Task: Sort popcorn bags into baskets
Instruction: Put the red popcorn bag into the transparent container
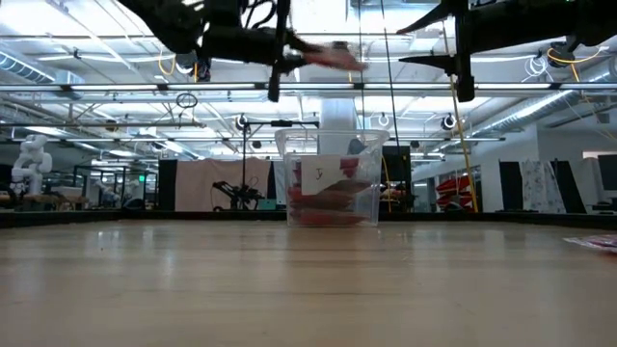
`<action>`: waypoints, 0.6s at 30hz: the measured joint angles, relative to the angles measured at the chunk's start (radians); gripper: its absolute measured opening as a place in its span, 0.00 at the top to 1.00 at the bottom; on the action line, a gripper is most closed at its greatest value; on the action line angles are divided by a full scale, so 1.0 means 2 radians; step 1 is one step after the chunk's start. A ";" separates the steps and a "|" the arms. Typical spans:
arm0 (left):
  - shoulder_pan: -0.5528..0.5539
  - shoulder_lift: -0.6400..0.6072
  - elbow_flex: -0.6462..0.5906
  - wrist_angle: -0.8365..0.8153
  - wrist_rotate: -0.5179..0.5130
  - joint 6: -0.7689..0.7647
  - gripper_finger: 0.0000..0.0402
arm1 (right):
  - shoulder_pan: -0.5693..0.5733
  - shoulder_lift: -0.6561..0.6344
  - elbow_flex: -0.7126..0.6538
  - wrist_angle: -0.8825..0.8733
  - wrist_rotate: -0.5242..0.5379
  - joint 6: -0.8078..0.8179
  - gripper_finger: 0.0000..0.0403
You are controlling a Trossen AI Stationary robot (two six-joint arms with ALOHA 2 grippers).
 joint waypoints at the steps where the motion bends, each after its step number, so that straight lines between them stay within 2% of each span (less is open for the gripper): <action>1: 0.012 0.000 0.000 -0.004 0.004 0.015 0.94 | 0.000 0.001 0.000 -0.001 0.000 0.002 0.59; 5: 0.045 0.008 0.000 -0.012 0.009 0.093 0.95 | 0.000 0.001 0.000 -0.004 0.000 0.030 0.59; 10: 0.068 0.017 0.000 0.000 0.043 0.127 0.90 | 0.000 0.001 0.000 -0.004 0.017 0.065 0.59; 14: 0.063 0.030 0.000 -0.013 0.050 0.183 0.88 | 0.000 0.001 0.000 -0.012 0.064 0.067 0.59; 18: 0.060 0.044 -0.001 -0.022 0.052 0.198 0.88 | -0.001 0.001 0.000 -0.012 0.117 0.067 0.59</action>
